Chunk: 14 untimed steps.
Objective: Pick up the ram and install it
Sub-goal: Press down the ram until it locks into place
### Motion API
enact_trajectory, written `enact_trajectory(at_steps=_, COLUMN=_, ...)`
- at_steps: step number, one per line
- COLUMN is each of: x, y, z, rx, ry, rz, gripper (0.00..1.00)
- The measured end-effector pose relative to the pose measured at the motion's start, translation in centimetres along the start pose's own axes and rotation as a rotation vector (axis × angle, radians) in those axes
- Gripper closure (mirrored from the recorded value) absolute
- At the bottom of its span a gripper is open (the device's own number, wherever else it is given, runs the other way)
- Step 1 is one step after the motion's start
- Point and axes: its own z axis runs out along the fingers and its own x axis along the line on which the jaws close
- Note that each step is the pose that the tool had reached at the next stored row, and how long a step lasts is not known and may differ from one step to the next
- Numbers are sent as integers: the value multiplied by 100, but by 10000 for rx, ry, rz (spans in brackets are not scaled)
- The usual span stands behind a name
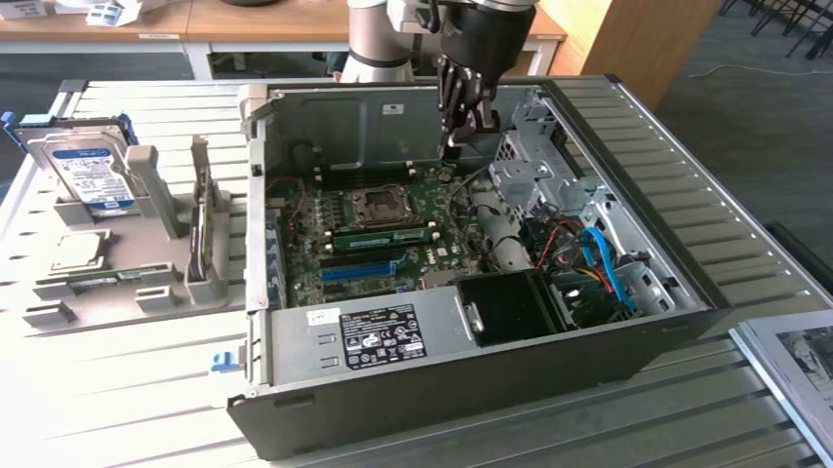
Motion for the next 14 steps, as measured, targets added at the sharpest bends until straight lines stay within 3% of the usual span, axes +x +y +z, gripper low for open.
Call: enact_trajectory(at_steps=14, x=3, y=-6, z=111, rx=0, ry=1, rz=0, gripper=90)
